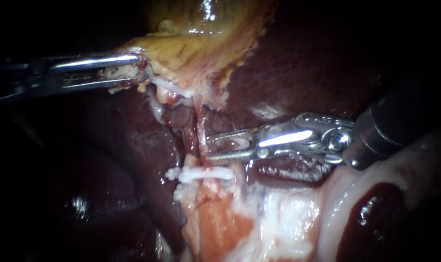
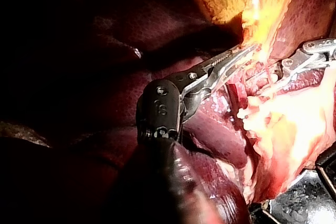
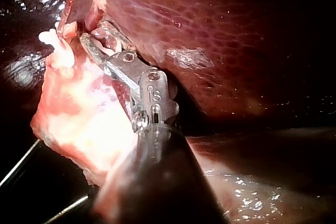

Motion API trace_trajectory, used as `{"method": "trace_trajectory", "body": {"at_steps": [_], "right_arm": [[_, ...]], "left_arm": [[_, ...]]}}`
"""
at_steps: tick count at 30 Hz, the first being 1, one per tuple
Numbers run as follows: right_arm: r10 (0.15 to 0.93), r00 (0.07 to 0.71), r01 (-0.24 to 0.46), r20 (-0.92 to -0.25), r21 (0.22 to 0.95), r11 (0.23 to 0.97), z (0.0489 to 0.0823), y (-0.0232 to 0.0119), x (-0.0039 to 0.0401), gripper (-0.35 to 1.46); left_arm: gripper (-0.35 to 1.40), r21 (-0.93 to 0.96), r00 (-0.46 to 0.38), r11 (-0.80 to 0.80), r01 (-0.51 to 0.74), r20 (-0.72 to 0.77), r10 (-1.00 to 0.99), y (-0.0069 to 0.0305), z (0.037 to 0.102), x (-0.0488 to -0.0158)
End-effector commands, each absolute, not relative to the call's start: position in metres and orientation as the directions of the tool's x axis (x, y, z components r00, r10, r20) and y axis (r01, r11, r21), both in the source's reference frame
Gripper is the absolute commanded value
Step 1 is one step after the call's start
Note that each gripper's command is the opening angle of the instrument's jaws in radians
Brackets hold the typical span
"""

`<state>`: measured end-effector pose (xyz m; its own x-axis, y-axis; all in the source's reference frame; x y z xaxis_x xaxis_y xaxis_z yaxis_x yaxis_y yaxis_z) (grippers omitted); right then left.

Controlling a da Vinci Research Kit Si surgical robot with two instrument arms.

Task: Clipping second clip right tube

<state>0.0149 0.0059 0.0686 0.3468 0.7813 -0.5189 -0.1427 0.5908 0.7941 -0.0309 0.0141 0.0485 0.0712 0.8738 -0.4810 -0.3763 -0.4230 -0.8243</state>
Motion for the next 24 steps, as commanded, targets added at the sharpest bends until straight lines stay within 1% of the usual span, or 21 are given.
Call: {"method": "trace_trajectory", "body": {"at_steps": [1,4,8,16,21,24], "right_arm": [[0.781,0.347,-0.143,-0.519,0.794,0.591,0.0686,0.0059,0.0149,0.16],[0.782,0.349,-0.145,-0.517,0.794,0.59,0.0684,0.006,0.0149,0.32],[0.784,0.341,-0.141,-0.518,0.797,0.588,0.0683,0.0061,0.015,0.44],[0.792,0.334,-0.144,-0.511,0.803,0.578,0.0669,0.0073,0.0145,0.49],[0.8,0.33,-0.14,-0.501,0.812,0.566,0.0643,0.0082,0.013,0.49],[0.79,0.353,-0.139,-0.502,0.807,0.574,0.0623,0.0089,0.0123,0.48]], "left_arm": [[-0.35,-0.824,0.071,-0.423,-0.376,-0.481,0.874,0.014,0.0485,-0.0309],[-0.35,-0.824,0.071,-0.423,-0.376,-0.481,0.874,0.014,0.0485,-0.0308],[-0.35,-0.824,0.071,-0.423,-0.376,-0.481,0.874,0.014,0.0485,-0.0308],[-0.35,-0.825,0.071,-0.423,-0.375,-0.481,0.874,0.014,0.0484,-0.0306],[-0.35,-0.825,0.07,-0.424,-0.374,-0.481,0.874,0.014,0.0484,-0.0304],[-0.35,-0.825,0.07,-0.424,-0.374,-0.481,0.874,0.014,0.0484,-0.0304]]}}
